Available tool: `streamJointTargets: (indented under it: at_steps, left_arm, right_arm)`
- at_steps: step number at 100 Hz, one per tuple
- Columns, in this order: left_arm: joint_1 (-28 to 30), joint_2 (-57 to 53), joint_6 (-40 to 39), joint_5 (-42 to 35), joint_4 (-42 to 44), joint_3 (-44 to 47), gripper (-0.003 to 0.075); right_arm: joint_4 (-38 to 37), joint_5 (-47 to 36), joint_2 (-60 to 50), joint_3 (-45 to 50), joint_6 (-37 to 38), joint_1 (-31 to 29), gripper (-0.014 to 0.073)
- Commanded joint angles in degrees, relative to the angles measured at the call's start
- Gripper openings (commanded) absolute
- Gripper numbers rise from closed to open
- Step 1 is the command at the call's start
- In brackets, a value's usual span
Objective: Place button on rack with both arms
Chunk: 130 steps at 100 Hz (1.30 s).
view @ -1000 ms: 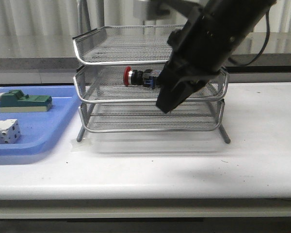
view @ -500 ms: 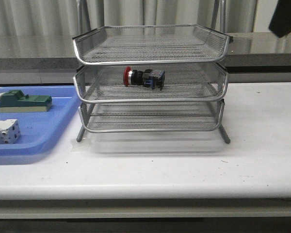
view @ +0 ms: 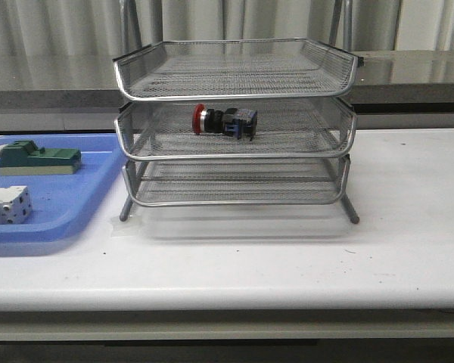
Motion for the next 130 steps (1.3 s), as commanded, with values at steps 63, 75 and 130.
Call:
streamJointTargets:
  at_steps: [63,75,130]
  left_arm:
    - [0.11,0.54,-0.33,-4.20,-0.80,-1.60,-0.0020]
    - [0.11,0.54,-0.33,-4.20,-0.80,-1.60,-0.0020]
    - [0.11,0.54,-0.33,-4.20,-0.80,-1.60,-0.0020]
  right_arm:
    - [-1.41,-1.92,-15.77,5.01,1.73,-1.71,-0.0060]
    - [-1.41,-1.92,-15.77,5.01,1.73,-1.71,-0.0060]
    - [-1.90,-15.42,-20.83,11.19,1.63,-1.71,-0.0060]
